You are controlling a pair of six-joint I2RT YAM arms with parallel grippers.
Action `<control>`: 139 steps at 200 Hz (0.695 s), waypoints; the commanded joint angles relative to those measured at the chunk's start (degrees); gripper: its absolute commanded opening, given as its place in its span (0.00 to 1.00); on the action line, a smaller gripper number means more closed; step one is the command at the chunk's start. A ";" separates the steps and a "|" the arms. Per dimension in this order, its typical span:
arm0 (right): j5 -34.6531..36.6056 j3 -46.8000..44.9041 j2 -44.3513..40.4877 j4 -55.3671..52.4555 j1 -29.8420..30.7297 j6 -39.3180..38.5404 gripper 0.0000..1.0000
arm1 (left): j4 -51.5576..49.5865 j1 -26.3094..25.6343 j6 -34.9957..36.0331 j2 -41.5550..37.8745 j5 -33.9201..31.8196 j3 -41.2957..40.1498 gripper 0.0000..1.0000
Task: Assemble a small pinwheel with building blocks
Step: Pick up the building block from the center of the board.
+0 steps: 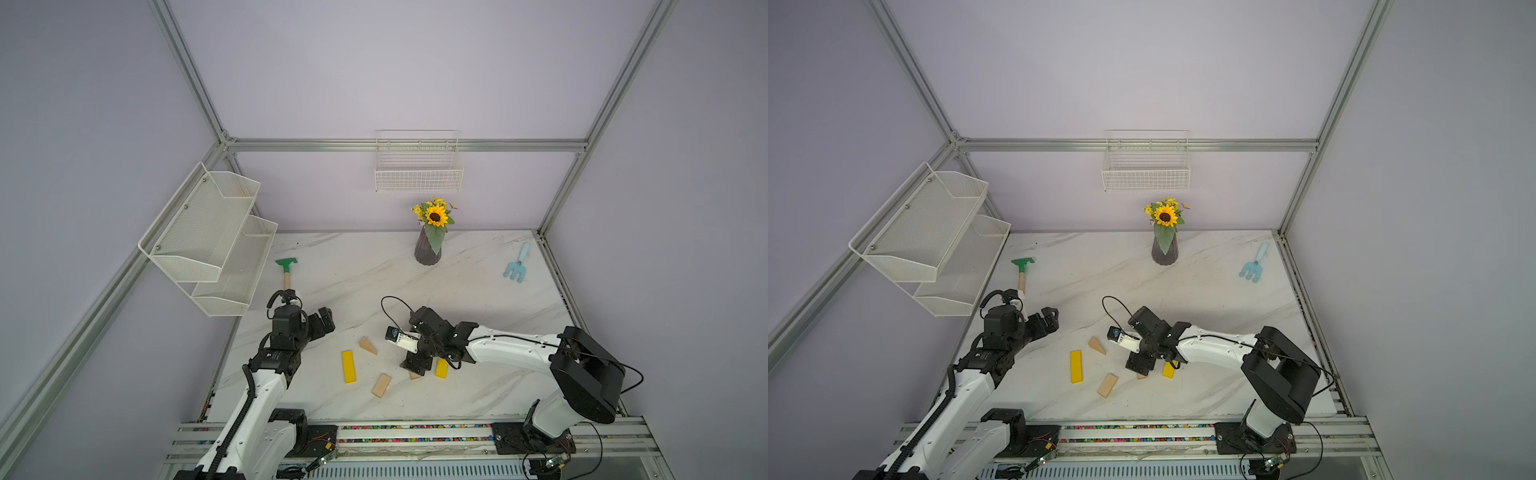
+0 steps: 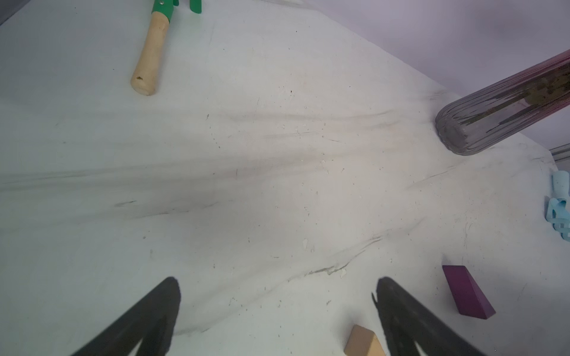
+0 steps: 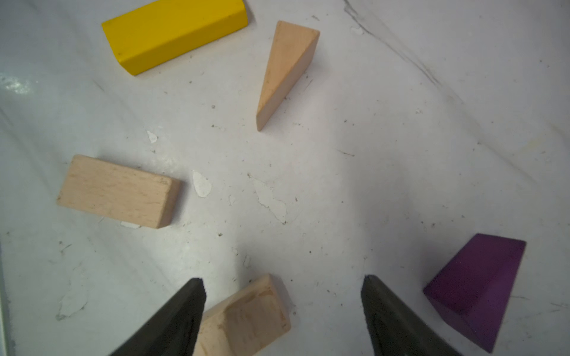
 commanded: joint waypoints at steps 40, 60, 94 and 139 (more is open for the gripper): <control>0.50 -4.15 -2.56 -4.74 0.64 -11.44 0.86 | 1.27 -1.01 -3.47 -1.13 1.82 -1.31 1.00; 0.06 -5.10 -1.91 -3.74 0.64 -12.75 0.87 | 1.42 -1.27 -3.72 -1.00 2.03 -1.58 1.00; -1.33 -4.21 0.29 -3.75 0.59 -13.08 0.85 | 1.47 -1.63 -4.13 -0.45 2.46 -1.34 1.00; -6.59 -5.21 -4.10 -4.89 0.46 -12.84 0.86 | 1.12 -2.09 -4.58 -0.54 2.83 -1.18 1.00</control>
